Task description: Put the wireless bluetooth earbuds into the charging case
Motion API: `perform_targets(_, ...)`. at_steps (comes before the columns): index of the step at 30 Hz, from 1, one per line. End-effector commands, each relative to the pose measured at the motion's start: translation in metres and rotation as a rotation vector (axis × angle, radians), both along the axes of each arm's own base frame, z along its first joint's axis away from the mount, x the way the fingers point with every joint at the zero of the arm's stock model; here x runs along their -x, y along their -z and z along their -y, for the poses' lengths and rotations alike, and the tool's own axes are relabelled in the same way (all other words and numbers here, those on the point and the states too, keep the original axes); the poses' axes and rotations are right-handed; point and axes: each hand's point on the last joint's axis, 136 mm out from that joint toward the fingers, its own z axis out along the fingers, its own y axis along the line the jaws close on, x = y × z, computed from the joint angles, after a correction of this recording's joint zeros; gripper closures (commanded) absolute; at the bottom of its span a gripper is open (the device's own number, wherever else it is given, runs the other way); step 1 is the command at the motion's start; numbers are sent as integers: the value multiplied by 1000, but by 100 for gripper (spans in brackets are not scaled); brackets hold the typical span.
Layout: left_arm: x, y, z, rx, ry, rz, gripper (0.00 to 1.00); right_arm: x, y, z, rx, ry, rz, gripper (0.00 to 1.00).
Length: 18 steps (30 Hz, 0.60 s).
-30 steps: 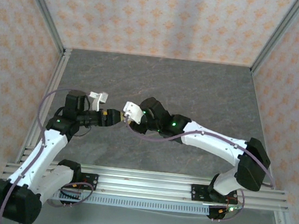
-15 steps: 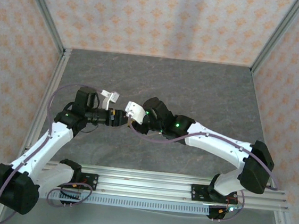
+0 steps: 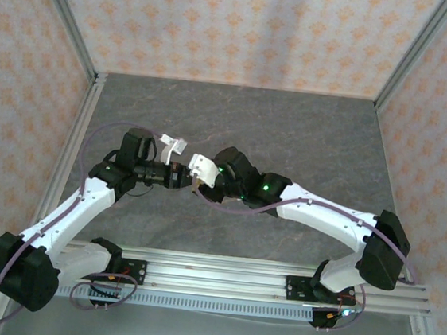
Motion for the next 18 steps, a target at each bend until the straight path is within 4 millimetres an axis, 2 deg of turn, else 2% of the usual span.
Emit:
perform_targets(1,-5,-9,0,-10,-7,49,95,-3,-11,-2,-47,17,12,40)
perform_targets(6,-10,-6,-5,-27,-47,70,100,-6,-17,-1,-76,52,5,27)
perform_targets(14,-13,-8,-14,-69,-97,127,100,-10,-32,9,-152,145,-26,16)
perform_targets(18,-15,-9,-19,-84,-126,163,100,-12,-46,19,-211,212,-58,10)
